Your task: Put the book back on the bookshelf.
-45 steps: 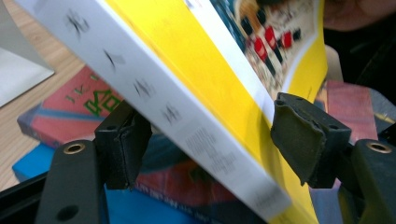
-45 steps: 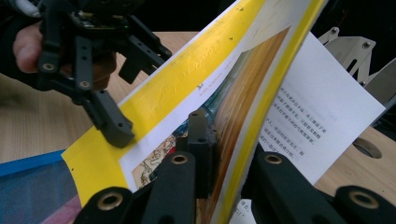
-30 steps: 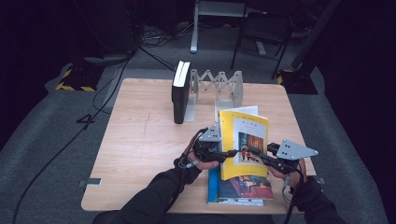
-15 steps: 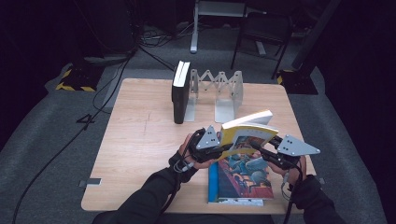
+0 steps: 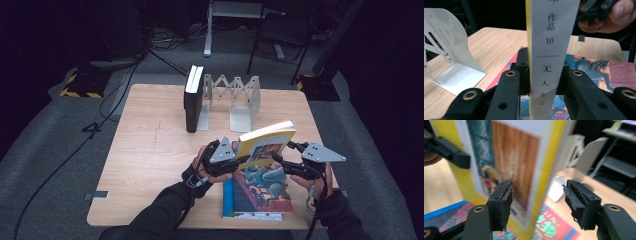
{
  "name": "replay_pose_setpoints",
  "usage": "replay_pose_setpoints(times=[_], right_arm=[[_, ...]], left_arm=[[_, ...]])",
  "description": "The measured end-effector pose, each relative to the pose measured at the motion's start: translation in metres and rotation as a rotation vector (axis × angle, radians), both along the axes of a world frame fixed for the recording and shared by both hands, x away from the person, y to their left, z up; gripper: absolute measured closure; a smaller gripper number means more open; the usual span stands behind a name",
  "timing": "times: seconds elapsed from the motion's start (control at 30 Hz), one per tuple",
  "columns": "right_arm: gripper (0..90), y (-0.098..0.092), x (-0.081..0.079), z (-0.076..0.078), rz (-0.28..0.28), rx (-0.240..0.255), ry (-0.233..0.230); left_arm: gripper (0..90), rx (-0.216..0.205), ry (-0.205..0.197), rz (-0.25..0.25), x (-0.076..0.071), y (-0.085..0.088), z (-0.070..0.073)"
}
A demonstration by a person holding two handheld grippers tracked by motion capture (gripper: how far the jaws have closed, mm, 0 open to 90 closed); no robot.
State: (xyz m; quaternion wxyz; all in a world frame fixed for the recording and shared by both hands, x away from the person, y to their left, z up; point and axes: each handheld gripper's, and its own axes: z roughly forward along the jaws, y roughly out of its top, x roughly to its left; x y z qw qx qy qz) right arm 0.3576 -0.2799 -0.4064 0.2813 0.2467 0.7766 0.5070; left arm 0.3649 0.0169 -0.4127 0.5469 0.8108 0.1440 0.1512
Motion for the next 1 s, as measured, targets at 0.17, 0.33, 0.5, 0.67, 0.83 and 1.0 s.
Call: replay_pose_setpoints(times=[0.17, 0.33, 0.5, 0.67, 0.83, 1.0], right_arm=[[37.4, 0.013, 0.0, -0.003, 0.034, -0.041, 0.007], [39.1, 0.015, -0.001, -0.004, 0.031, -0.043, 0.004], [42.2, 0.014, 0.001, -0.004, 0.024, -0.036, 0.004], [43.1, 0.015, 0.001, -0.004, 0.022, -0.03, 0.006], [42.7, 0.017, 0.001, -0.003, 0.014, -0.035, 0.0], [42.8, 0.017, 0.002, -0.004, 0.011, -0.031, 0.004]], left_arm=[[71.0, -0.023, 0.005, 0.014, -0.003, -0.006, -0.006], [68.1, -0.033, 0.008, 0.032, -0.001, -0.012, -0.008], [68.0, -0.056, 0.006, 0.027, 0.004, -0.012, -0.005], [68.7, -0.092, 0.006, 0.019, 0.004, -0.014, -0.001], [69.4, -0.103, -0.009, 0.023, 0.005, -0.019, 0.005], [69.2, -0.12, -0.009, 0.02, 0.007, -0.021, 0.006]])
